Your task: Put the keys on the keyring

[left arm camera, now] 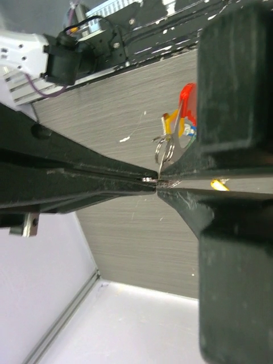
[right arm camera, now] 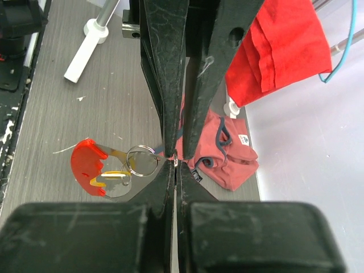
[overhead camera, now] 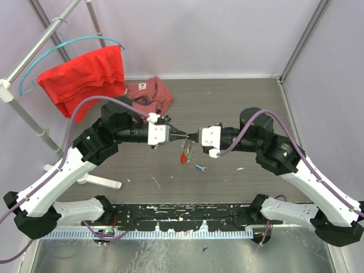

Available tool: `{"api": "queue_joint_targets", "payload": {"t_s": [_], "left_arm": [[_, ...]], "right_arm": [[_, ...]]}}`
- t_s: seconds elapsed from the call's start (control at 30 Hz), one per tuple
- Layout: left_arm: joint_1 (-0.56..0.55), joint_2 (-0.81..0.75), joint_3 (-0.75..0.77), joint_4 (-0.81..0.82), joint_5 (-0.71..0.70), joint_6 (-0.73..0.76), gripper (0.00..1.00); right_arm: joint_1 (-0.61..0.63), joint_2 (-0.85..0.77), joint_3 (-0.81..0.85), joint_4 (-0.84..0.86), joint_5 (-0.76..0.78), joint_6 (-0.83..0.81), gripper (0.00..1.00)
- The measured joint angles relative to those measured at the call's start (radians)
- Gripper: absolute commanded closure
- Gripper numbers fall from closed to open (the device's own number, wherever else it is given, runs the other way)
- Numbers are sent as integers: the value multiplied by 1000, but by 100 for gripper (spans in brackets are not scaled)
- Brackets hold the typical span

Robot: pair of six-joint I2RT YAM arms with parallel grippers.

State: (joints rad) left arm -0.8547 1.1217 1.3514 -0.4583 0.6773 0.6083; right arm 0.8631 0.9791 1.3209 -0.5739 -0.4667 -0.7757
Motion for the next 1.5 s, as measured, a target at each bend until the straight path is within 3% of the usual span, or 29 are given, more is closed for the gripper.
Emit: {"api": "queue_joint_targets", "payload": {"t_s": [0.8, 1.17, 1.5], "left_arm": [[0, -133, -162, 506, -5, -299, 78], [0, -145, -176, 595, 23, -380, 77], [0, -141, -176, 615, 59, -412, 76]], "right_arm": [[0, -156, -212, 491, -43, 230, 99], [0, -194, -280, 687, -63, 326, 99], [0, -191, -280, 718, -95, 346, 99]]}}
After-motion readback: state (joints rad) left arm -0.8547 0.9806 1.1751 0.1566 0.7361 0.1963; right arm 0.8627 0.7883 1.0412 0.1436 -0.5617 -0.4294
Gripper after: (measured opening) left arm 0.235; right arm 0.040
